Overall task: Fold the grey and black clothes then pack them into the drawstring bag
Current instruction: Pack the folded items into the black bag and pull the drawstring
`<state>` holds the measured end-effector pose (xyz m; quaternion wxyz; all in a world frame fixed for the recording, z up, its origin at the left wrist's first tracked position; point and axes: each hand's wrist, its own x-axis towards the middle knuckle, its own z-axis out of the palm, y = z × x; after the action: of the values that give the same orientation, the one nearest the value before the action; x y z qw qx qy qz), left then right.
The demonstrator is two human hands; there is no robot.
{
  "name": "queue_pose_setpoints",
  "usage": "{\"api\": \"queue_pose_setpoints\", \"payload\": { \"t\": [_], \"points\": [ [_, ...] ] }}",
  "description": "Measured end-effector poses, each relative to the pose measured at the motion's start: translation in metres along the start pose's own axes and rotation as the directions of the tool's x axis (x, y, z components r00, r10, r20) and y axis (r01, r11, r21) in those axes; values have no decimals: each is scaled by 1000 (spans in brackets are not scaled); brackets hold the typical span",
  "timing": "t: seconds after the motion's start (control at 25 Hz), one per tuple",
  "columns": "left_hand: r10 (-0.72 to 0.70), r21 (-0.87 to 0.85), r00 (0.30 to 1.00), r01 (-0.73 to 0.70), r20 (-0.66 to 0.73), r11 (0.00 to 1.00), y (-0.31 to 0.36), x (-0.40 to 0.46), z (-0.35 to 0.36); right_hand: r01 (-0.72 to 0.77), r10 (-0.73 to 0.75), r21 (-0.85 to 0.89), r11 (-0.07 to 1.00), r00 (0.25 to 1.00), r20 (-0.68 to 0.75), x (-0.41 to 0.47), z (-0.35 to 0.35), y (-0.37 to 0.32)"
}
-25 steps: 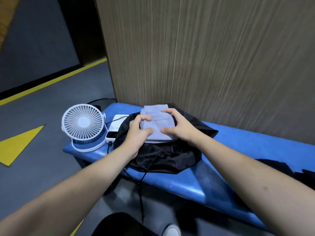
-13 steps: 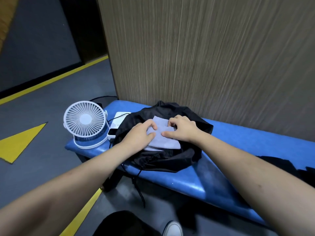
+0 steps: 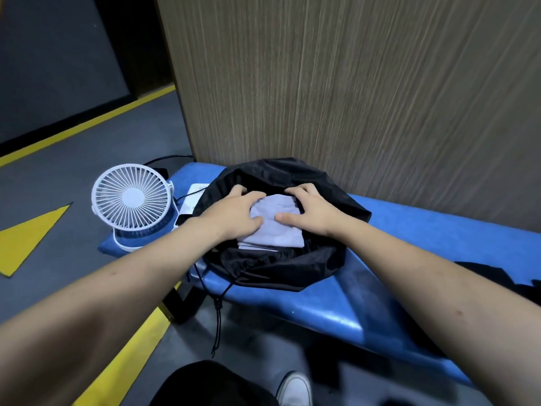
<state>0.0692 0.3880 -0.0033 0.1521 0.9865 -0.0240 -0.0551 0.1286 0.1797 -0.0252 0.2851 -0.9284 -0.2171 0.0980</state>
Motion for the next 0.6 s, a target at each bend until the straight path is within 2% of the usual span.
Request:
{"api": "queue_pose_setpoints", "payload": {
  "t": [0.12,0.2,0.28,0.44,0.6],
  "points": [
    [68,295,980,-10,-187,955,2,-5,0,39,-37,11,999,989,-142,-10,0,-5],
    [214,452,922,-47,-324,891,3,-8,-4,17,-16,9,1000,995,-103,-19,-3,-11],
    [321,468,865,-116,-386,876,-2,-9,-8,-4,4,21,1000,1000,2,-29,-8,-21],
    [394,297,881,-315,-262,902,-8,-9,-7,-11,21,-99,995,995,98,-39,-9,-33],
    [614,286,782,-569,-103,772,18,5,0,-34,25,76,997,993,117,-41,-12,-20]
  ]
}}
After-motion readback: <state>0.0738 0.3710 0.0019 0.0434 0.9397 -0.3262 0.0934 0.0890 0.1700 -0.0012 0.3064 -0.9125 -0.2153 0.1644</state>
